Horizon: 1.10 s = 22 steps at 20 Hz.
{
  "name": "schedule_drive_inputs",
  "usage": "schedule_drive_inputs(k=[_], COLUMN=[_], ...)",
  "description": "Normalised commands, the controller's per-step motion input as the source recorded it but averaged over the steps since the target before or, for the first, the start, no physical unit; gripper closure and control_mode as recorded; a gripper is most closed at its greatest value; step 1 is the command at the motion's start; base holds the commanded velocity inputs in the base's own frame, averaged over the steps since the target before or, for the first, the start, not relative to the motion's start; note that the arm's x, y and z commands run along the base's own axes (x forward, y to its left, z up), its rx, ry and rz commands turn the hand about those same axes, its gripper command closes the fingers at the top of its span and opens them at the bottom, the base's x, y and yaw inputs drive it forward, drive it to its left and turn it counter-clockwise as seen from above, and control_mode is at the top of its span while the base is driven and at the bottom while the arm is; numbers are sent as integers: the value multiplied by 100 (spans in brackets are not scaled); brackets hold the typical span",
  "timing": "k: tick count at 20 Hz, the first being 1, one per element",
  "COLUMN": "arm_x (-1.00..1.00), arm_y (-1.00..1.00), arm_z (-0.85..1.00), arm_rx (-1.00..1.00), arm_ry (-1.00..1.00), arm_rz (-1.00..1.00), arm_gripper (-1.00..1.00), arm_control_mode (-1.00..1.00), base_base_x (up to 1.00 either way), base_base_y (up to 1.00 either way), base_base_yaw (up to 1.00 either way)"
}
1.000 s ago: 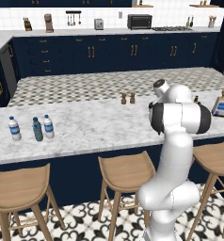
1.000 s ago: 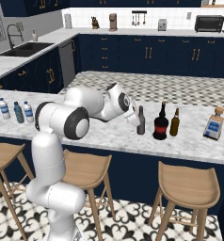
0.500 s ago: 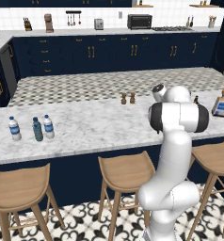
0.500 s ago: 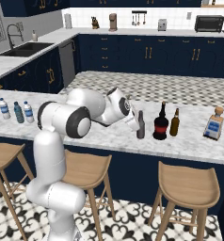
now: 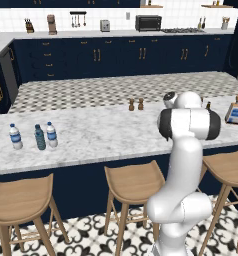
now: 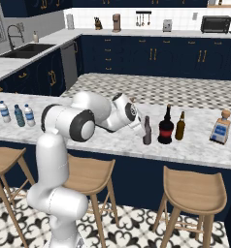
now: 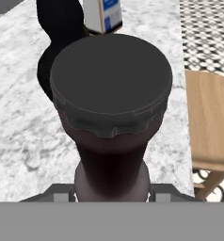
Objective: Move the plastic bottles in the middle to the plastics group, and the glass bottles in the middle to the glass group.
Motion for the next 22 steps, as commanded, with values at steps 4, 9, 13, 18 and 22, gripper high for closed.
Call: schedule_drive_inputs(k=[4, 9, 13, 18, 22], arm_x=[24, 11, 10, 1, 0], arm_y=[-21, -1, 0, 0, 0], arm_z=[0, 0, -1, -35, -38], arm_rx=[0, 0, 0, 0, 0], arm_ry=[0, 0, 0, 0, 0], arm_rz=[-1, 0, 0, 0, 0], arm_gripper=[100, 100, 100, 100, 100], arm_control_mode=[-100, -100, -100, -100, -100], base_base_x=[0, 0, 0, 0, 0], base_base_y=[0, 0, 0, 0, 0], base_base_yaw=[0, 0, 0, 0, 0])
